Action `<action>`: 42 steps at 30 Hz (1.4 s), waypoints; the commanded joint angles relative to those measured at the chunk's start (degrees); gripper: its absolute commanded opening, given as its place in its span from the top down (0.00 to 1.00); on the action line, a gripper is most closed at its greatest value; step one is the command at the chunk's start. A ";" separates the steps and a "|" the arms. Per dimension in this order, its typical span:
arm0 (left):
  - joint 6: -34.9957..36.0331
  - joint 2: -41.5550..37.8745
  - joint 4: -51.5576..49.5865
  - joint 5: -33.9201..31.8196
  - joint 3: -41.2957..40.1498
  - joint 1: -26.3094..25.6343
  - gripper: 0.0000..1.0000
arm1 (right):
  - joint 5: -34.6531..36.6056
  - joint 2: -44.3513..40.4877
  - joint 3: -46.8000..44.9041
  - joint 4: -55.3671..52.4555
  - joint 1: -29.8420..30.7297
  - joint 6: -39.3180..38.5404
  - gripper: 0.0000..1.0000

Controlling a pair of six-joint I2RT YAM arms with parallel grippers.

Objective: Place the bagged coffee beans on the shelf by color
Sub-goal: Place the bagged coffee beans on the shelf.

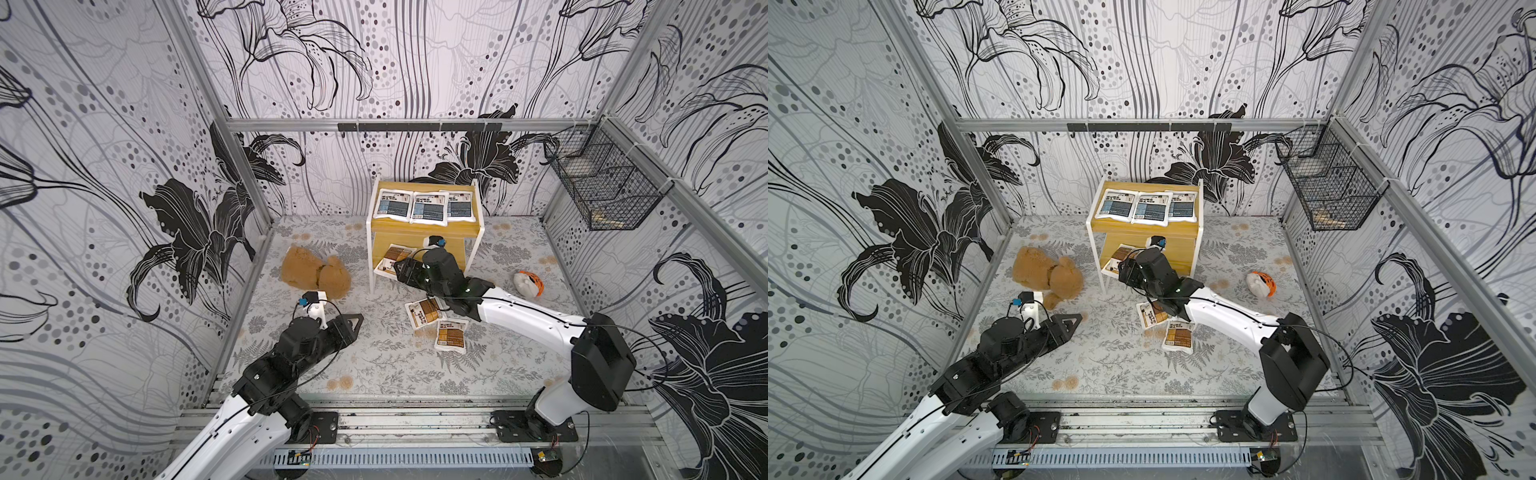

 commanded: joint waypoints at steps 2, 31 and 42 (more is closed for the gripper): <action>-0.17 -0.58 6.81 2.25 -1.50 0.19 0.49 | -2.69 -4.38 -2.04 0.70 0.29 -1.13 0.24; -0.12 -3.60 10.65 4.53 -4.37 0.28 0.44 | -11.22 5.11 6.28 -12.27 5.39 -8.67 1.00; 2.52 -1.08 8.49 3.64 -2.44 0.40 0.43 | -11.12 8.95 10.39 -13.34 -1.23 -9.86 1.00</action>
